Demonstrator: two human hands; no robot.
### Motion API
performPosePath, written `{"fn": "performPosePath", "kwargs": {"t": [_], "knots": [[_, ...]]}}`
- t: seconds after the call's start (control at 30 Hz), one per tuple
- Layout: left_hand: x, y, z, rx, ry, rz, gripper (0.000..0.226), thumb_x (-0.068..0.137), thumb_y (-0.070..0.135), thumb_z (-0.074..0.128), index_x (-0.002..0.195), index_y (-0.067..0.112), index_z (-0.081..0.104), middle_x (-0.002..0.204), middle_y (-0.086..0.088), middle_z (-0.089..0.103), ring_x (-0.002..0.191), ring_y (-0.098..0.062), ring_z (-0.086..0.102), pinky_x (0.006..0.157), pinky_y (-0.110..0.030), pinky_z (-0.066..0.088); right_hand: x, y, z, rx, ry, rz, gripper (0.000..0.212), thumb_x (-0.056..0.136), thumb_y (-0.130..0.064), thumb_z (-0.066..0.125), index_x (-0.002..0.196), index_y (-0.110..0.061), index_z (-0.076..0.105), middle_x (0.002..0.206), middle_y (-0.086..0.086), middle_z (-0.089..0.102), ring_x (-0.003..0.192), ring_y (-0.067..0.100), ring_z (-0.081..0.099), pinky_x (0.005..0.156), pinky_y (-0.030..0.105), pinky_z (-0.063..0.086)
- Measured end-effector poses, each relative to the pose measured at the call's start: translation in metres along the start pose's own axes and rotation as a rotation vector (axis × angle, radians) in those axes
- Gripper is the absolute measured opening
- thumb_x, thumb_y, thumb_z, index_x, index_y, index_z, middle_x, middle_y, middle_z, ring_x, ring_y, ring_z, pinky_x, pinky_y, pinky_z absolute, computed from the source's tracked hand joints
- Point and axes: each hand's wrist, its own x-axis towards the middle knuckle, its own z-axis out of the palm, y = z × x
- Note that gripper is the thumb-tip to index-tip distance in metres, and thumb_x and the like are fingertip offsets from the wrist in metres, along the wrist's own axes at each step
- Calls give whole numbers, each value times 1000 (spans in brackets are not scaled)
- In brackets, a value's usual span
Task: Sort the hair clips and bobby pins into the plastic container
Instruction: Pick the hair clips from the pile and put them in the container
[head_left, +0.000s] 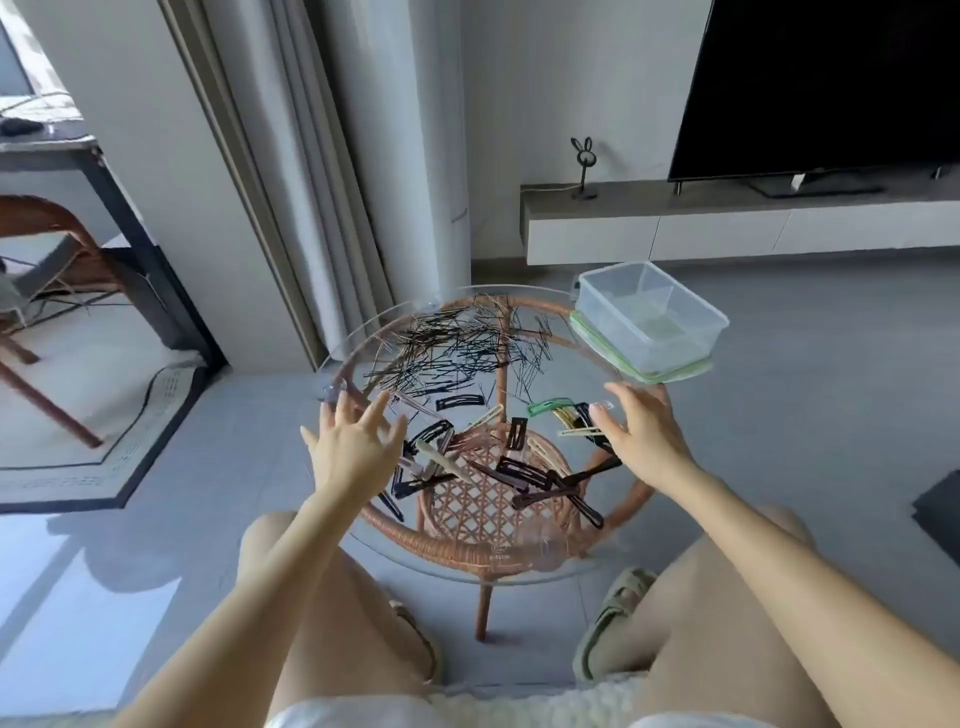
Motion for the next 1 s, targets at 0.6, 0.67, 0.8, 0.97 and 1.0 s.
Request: {"fn": "performPosePath", "kwargs": {"t": [0.6,0.67,0.8,0.97,1.0], "knots": [[1,78,39,-469,-72,186,36,96,40,39,125,30,57,149,-2,38,143,-24,25,118,-48,18,8,-62,65,344,-48,33,40,98,-34,35,130,-14,47,133,3,50,123,18,45,100,27,33],[-1,58,31,-445,39,177,36,94,44,40,117,29,63,146,3,42,140,-19,30,118,-47,12,1,-51,51,398,34,66,38,97,-35,36,129,-16,48,133,0,52,123,15,46,102,28,36],[-8,9,28,-310,110,-38,54,87,53,28,126,29,57,148,-6,39,142,-25,27,118,-47,12,-24,-22,36,434,266,259,35,93,-33,45,116,-10,58,122,5,60,118,20,49,94,27,34],[-18,30,51,-246,-7,-92,56,95,47,23,144,21,30,156,-12,20,146,-29,7,119,-42,-1,-40,-44,70,264,349,301,40,89,-32,40,110,-4,59,114,11,63,114,28,48,106,45,33],[-21,42,55,-250,-18,-64,55,97,46,23,145,20,26,156,-10,17,146,-27,6,119,-41,-2,-38,-53,77,252,349,309,40,89,-31,38,110,-3,58,114,12,62,114,31,48,108,48,30]]}}
